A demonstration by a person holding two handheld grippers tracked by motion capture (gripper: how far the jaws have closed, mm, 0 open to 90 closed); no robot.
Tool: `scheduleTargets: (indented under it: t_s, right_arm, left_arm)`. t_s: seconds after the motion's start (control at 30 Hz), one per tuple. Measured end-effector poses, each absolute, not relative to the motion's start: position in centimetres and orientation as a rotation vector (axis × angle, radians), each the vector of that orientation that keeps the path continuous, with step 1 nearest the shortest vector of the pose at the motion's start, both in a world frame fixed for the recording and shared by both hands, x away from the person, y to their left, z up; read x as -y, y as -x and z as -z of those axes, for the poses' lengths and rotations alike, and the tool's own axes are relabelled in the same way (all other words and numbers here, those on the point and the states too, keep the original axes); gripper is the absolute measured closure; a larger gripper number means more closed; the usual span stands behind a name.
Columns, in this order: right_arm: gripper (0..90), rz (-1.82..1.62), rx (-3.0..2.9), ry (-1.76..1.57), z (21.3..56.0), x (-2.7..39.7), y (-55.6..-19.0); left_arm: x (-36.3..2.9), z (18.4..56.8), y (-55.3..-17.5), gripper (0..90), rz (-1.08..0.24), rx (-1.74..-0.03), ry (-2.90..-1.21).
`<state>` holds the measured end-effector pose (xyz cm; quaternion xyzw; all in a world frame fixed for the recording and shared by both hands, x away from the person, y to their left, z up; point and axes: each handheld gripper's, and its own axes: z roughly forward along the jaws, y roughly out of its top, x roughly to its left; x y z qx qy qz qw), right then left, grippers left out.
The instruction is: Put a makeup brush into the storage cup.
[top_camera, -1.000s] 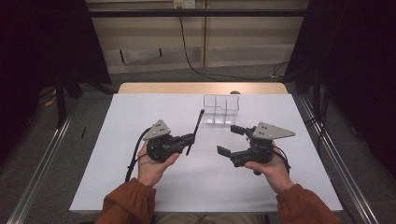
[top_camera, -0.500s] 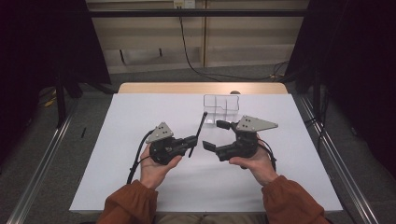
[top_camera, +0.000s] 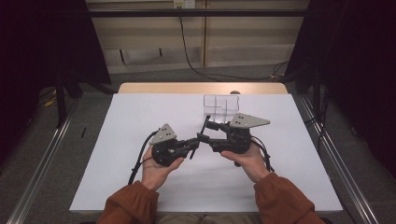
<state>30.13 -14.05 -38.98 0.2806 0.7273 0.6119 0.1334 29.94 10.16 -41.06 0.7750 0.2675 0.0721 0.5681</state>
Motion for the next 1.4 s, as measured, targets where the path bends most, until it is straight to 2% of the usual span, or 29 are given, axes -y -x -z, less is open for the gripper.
scheduleTargets:
  t_s: [0.07, 0.1, 0.13, 0.3, 0.53, 0.63, 0.67, 1.0, 1.4]
  right_arm:
    - [47.4, -1.774, -2.111, -0.816, 39.02, 14.09, -30.14]
    - [55.0, -1.772, -2.114, -0.812, 39.11, 14.12, -30.19]
    - [55.0, -1.772, -2.114, -0.812, 39.11, 14.12, -30.19]
    - [66.6, -1.783, -2.129, -0.83, 39.31, 14.28, -30.35]
    - [68.7, -1.781, -2.141, -0.849, 39.56, 14.19, -30.42]
    - [71.9, -1.785, -2.135, -0.849, 39.54, 14.2, -30.39]
    - [75.5, -1.79, -2.137, -0.846, 39.53, 14.27, -30.43]
    - [81.9, -1.814, -2.17, -0.852, 39.4, 14.11, -30.28]
    - [83.7, -1.811, -2.194, -0.835, 39.08, 13.86, -30.08]
  left_arm:
    - [-10.11, 41.08, -29.9, 84.3, -0.169, -0.63, -1.819]
    - [-10.05, 41.11, -29.87, 84.3, -0.168, -0.631, -1.817]
    - [-10.04, 41.11, -29.86, 84.3, -0.167, -0.629, -1.823]
    - [-9.96, 41.11, -29.83, 84.3, -0.173, -0.624, -1.819]
    - [-9.81, 41.21, -29.81, 84.3, -0.175, -0.611, -1.834]
    - [-9.83, 41.19, -29.78, 84.3, -0.172, -0.607, -1.833]
    - [-9.81, 41.2, -29.76, 84.3, -0.173, -0.608, -1.834]
    - [-9.53, 41.31, -29.67, 84.5, -0.182, -0.593, -1.85]
    - [-9.38, 41.33, -29.48, 84.1, -0.192, -0.583, -1.845]
